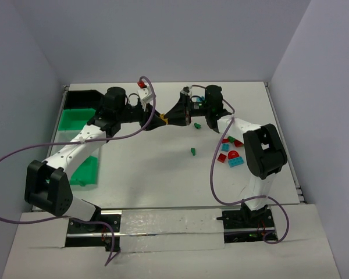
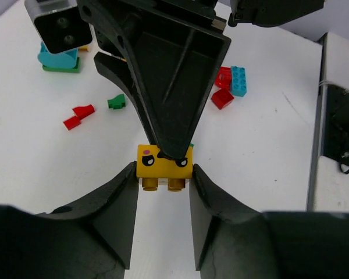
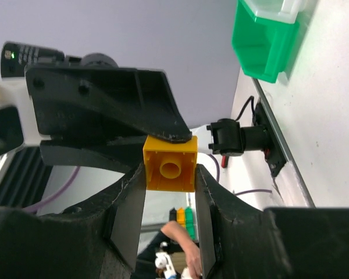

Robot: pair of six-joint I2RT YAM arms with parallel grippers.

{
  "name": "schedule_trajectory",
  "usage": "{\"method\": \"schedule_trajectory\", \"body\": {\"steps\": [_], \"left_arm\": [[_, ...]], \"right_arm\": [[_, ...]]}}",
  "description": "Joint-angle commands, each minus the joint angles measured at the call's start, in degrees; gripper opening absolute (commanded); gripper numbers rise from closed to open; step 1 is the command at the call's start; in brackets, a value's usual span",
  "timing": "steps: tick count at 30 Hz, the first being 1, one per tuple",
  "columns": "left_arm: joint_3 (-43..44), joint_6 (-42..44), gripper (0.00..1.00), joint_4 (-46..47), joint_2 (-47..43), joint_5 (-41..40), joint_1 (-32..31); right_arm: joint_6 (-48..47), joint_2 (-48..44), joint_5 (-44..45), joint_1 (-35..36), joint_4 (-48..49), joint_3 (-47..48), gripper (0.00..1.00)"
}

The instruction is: Sort the legos into containers by color

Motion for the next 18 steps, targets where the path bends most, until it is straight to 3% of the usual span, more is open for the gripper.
{"method": "schedule_trajectory", "body": {"steps": [1, 5, 7, 8, 11, 15, 18], "left_arm": [[2.88, 1.7, 0.33, -1.23, 0.61, -0.35, -0.72], [3.24, 1.34, 0.08, -2.15, 0.64, -2.35, -0.74], [3.36, 0.97, 0.0, -3.19, 0.34, -3.49, -0.47], [3.27, 0.71, 0.0, -3.63, 0.08, -3.75, -0.12], [3.1, -0.44, 0.0, -5.51, -1.16, -4.02, 1.86], [3.72, -2.11, 0.0, -10.61, -3.3, -7.76, 11.34], [6.3, -3.17, 0.0, -12.98, -2.87, -14.41, 18.72]], "right_arm": [[1.14, -0.05, -0.91, 0.54, 3.98, -0.25, 0.2], [0.91, 0.13, -1.37, 0.55, 3.83, -0.22, 0.34], [0.69, 0.28, -1.79, 0.36, 3.82, 0.2, 0.59], [0.43, 0.37, -1.96, 0.1, 3.65, 0.37, 0.8], [-0.81, 0.46, -2.05, -1.61, 2.76, 0.73, 1.0], [-11.64, -0.27, -0.27, -8.05, -8.32, 3.36, 1.0], [-38.81, 0.12, 6.49, -12.13, -40.52, 12.33, 1.0]]}}
